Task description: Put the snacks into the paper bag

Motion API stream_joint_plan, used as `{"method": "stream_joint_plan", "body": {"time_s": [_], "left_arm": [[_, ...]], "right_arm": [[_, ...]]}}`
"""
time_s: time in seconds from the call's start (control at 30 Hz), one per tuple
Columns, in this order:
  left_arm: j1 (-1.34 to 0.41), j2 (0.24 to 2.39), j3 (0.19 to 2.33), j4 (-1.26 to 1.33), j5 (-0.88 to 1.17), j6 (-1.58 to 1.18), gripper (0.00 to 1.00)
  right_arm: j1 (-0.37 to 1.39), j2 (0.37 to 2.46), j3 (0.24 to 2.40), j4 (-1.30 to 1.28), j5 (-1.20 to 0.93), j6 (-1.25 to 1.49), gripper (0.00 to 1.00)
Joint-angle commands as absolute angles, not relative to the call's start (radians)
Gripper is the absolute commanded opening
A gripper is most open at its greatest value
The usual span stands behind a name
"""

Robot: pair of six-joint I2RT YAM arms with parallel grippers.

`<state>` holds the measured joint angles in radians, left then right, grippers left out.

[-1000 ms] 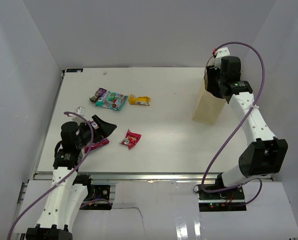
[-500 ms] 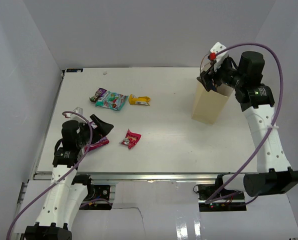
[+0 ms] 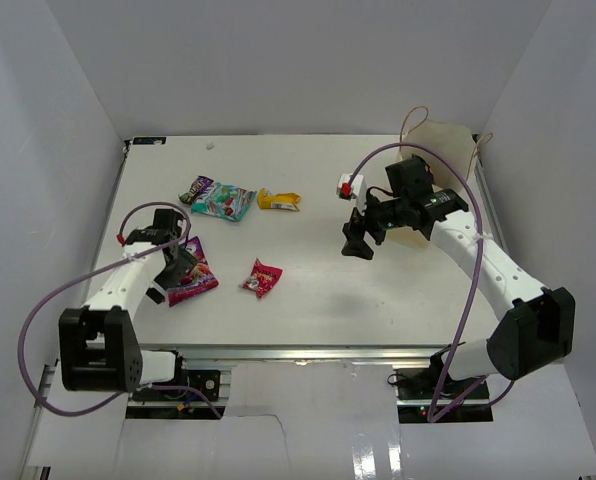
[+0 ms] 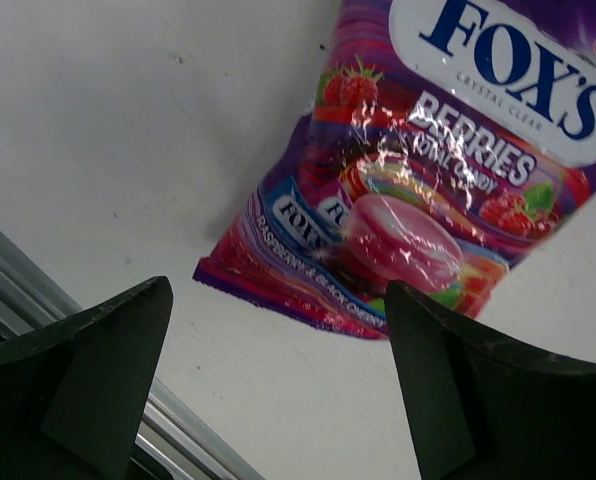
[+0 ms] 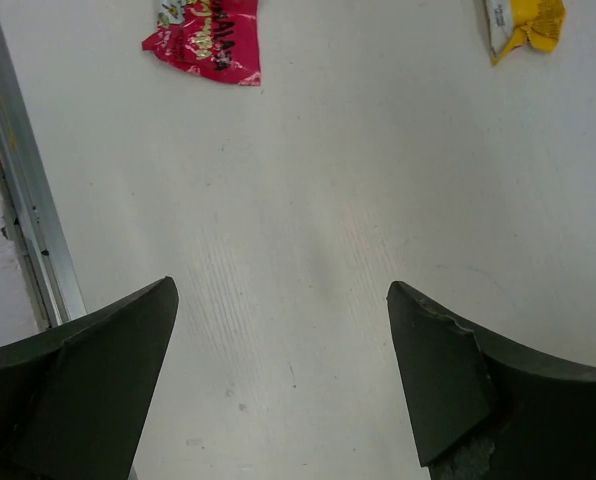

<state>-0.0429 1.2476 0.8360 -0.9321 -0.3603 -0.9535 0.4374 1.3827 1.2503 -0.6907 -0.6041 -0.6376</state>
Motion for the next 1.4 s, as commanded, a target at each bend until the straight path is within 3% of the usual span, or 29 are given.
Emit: {"method": "stream_joint_plan", "body": {"time_s": [0.0, 0.13, 0.23, 0.33, 0.37, 0.47, 0.57, 0.7, 0.9, 1.03, 1.2, 1.37], "left_arm": [[-0.034, 1.346, 0.916, -0.933, -0.508, -0.87, 0.98], [-0.008, 1.482, 0.942, -0.818, -0.436, -0.698, 0.98], [0.041, 1.535, 0.937, -0.697, -0.266, -0.569, 0.92], [0.061, 1.565, 0.933, -0.625, -0.12, -0.502, 0.72], [0.063, 1.563, 0.928, -0.617, -0.092, -0.489, 0.58], [0.066, 1.522, 0.894, -0.585, -0.019, -0.471, 0.36], [0.066, 1.459, 0.856, -0.552, 0.07, -0.45, 0.25], [0.066, 1.385, 0.812, -0.493, 0.245, -0.414, 0.0], [0.064, 1.249, 0.7, -0.295, 0.734, -0.483, 0.0], [0.06, 1.122, 0.62, -0.061, 0.986, -0.624, 0.0], [0.02, 1.026, 0.551, 0.141, 1.049, -0.799, 0.0], [-0.066, 0.993, 0.545, 0.144, 1.009, -0.824, 0.0]], "right_arm": [[0.439, 1.365, 1.278, -0.597, -0.56, -0.549, 0.91], [0.439, 1.382, 1.256, -0.569, -0.577, -0.525, 0.91], [0.439, 1.375, 1.236, -0.561, -0.581, -0.523, 0.91], [0.44, 1.364, 1.221, -0.563, -0.592, -0.526, 0.91], [0.439, 1.361, 1.218, -0.564, -0.595, -0.531, 0.91], [0.439, 1.35, 1.207, -0.581, -0.626, -0.551, 0.9], [0.44, 1.35, 1.206, -0.616, -0.692, -0.584, 0.89], [0.44, 1.361, 1.213, -0.644, -0.791, -0.621, 0.87], [0.477, 1.425, 1.236, -0.603, -0.896, -0.556, 0.84], [0.517, 1.489, 1.223, -0.396, -0.855, -0.108, 0.85], [0.593, 1.557, 1.213, -0.163, -0.762, 0.363, 0.98], [0.629, 1.588, 1.232, 0.0, -0.799, 0.567, 0.94]]}}
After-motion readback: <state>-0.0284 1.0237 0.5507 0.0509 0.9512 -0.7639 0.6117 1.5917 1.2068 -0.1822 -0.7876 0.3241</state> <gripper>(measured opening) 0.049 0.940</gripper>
